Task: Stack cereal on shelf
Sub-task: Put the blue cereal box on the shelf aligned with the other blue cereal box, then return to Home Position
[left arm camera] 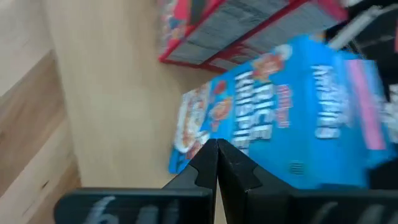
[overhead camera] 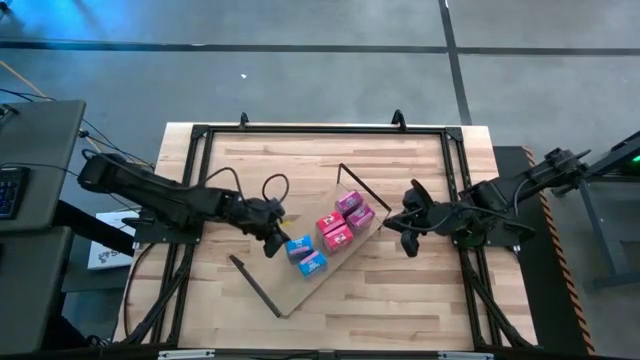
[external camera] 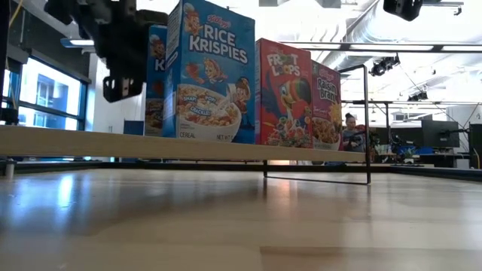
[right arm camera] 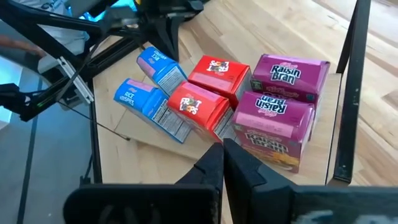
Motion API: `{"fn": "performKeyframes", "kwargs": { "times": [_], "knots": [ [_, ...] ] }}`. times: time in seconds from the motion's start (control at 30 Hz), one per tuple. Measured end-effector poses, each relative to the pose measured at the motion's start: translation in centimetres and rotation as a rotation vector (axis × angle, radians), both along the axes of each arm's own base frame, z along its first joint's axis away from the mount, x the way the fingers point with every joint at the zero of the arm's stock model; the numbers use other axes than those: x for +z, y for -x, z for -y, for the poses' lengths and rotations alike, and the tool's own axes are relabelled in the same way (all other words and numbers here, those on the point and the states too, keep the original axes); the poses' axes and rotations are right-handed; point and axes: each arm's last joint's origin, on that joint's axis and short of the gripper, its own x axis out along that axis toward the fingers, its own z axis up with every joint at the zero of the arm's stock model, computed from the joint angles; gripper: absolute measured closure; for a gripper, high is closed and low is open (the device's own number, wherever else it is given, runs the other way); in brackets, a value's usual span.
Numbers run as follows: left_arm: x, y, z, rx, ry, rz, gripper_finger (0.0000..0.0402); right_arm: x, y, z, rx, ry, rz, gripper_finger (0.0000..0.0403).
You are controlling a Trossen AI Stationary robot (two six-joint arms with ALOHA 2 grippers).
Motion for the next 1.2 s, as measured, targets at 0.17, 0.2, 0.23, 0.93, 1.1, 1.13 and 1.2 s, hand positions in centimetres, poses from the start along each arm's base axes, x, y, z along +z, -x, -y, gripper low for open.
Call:
{"fn": "performKeyframes", "kwargs": {
  "times": [0.17,0.2,0.23,0.93,1.1,1.13,1.2],
  "knots": [
    [-0.5,-0.2,-0.1,0.063,0.016,-0.032,0.0401,0.0,0.0,0.0,0.008,0.003,-0.001,0.0403],
    [-0.5,-0.2,0.0,0.062,0.021,-0.029,0.0401,0.0,0.0,0.0,0.009,0.005,-0.001,0.0403],
    [-0.5,-0.2,0.1,0.061,0.026,-0.026,0.0401,0.0,0.1,0.0,0.016,0.014,-0.003,0.0403],
    [0.4,0.4,1.0,0.118,0.065,0.004,0.0401,0.0,0.1,0.0,0.048,0.064,-0.01,0.0403],
    [2.4,1.6,-0.7,0.131,0.008,0.082,0.0401,0.5,0.7,0.3,0.05,0.071,0.016,0.0403],
    [3.0,2.0,-1.2,0.135,-0.01,0.115,0.0401,0.7,0.8,0.4,0.043,0.075,0.026,0.0403],
    [4.3,2.8,-2.2,0.145,-0.048,0.183,0.0401,1.0,1.1,0.6,0.027,0.086,0.054,0.0403]
  ]
}}
